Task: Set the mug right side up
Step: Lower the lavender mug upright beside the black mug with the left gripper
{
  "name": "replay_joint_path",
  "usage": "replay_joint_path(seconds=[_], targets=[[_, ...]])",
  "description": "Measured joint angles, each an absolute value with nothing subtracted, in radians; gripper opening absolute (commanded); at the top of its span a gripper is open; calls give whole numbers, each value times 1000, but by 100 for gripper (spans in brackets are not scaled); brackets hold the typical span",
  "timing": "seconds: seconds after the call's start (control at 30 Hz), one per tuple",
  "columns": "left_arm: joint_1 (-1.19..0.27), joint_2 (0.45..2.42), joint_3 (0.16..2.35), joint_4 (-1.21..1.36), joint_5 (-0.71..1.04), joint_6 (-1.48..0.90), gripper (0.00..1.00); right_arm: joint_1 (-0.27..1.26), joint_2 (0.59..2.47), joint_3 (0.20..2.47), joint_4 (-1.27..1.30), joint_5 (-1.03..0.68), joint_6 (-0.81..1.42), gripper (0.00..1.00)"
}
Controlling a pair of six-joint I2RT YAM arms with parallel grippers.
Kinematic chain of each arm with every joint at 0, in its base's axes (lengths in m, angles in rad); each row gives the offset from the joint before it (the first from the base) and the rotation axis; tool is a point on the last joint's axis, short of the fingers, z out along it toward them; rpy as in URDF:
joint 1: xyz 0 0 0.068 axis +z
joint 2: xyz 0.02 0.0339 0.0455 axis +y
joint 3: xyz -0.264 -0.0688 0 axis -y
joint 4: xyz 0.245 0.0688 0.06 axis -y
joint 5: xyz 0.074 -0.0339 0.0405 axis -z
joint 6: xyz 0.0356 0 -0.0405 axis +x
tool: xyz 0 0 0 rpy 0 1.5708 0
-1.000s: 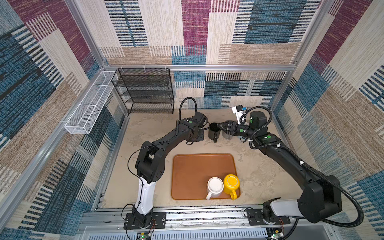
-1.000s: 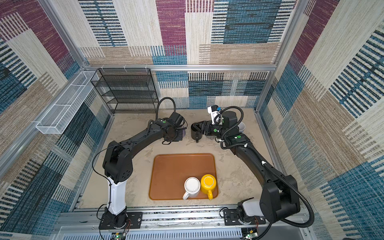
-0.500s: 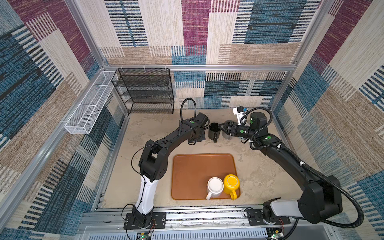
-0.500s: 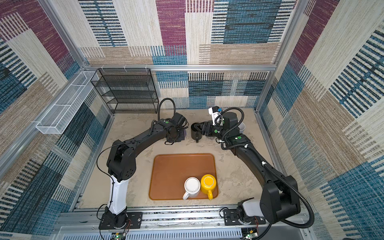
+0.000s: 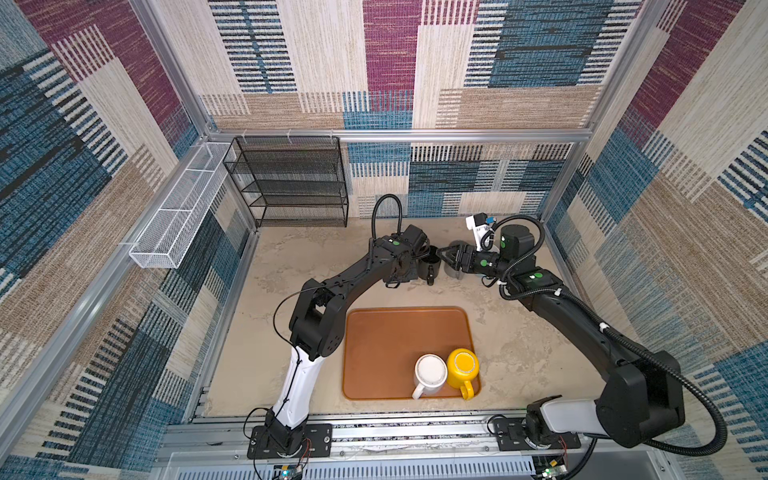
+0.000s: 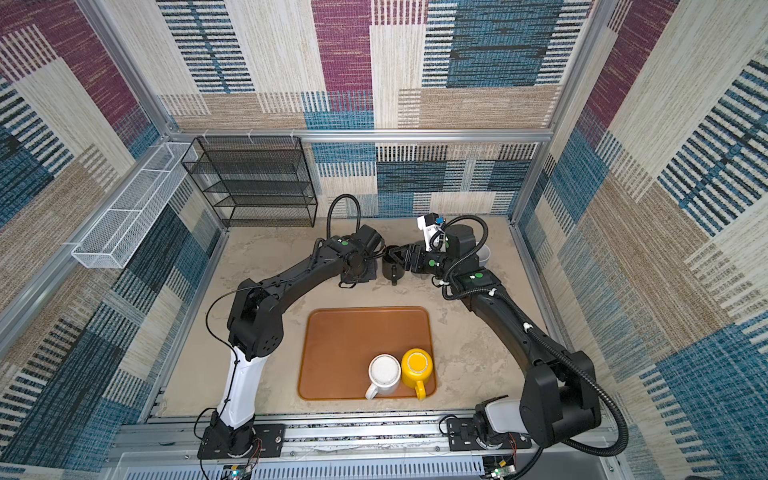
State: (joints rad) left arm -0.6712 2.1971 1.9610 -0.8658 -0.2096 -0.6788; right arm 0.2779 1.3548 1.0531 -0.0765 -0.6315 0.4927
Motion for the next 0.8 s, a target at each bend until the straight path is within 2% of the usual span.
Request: replay_joint_path(seconds=[0.33, 0.8], targets=[[-689, 2282, 2095, -963, -257, -673, 0, 271, 1355, 1051, -76, -628, 493, 59], [-689, 2320, 2117, -1005, -257, -654, 0, 268, 1356, 1046, -76, -628, 492, 58]])
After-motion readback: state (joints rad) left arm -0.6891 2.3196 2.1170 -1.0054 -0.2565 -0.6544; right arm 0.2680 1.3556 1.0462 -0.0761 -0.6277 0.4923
